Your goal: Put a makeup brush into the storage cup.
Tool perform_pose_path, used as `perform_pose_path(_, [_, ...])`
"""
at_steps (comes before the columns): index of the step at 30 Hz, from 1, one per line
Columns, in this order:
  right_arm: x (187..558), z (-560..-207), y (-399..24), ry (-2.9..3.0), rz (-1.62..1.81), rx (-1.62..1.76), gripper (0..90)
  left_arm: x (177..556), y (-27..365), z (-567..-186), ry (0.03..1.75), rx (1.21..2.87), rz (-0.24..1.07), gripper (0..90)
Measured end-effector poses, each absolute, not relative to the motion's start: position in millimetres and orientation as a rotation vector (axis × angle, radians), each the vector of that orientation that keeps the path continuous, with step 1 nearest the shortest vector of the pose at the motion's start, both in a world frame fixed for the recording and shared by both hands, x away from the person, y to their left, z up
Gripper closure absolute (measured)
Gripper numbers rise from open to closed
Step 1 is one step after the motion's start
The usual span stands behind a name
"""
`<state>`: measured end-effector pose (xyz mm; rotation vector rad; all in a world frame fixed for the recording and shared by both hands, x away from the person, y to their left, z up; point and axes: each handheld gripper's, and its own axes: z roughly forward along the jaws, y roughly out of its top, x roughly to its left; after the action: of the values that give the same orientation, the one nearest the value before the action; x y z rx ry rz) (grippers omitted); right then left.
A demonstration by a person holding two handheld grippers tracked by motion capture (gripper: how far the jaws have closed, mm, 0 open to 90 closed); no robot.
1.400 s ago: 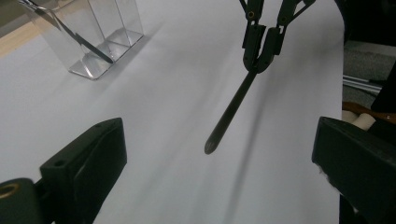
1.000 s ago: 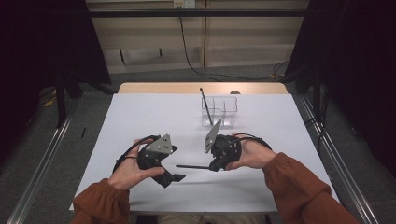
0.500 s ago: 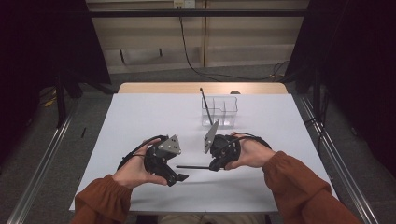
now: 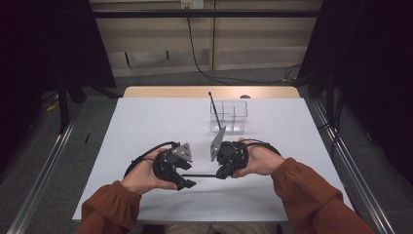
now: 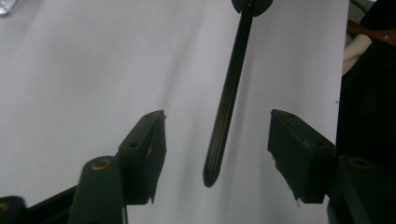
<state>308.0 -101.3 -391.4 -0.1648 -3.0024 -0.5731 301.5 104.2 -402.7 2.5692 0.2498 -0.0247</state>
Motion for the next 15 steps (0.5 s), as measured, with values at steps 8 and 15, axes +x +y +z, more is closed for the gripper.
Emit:
perform_pose_path(8, [308.2,-391.9,-100.8,-3.006,-0.582,-0.142,84.1,301.2,98.3,-402.7,0.221,2.596,-0.048,62.1])
perform_pose_path(15, [306.8,-392.7,-100.5,-3.014,-0.575,-0.137,84.1,303.3,96.1,-403.6,0.21,2.595,-0.062,77.5])
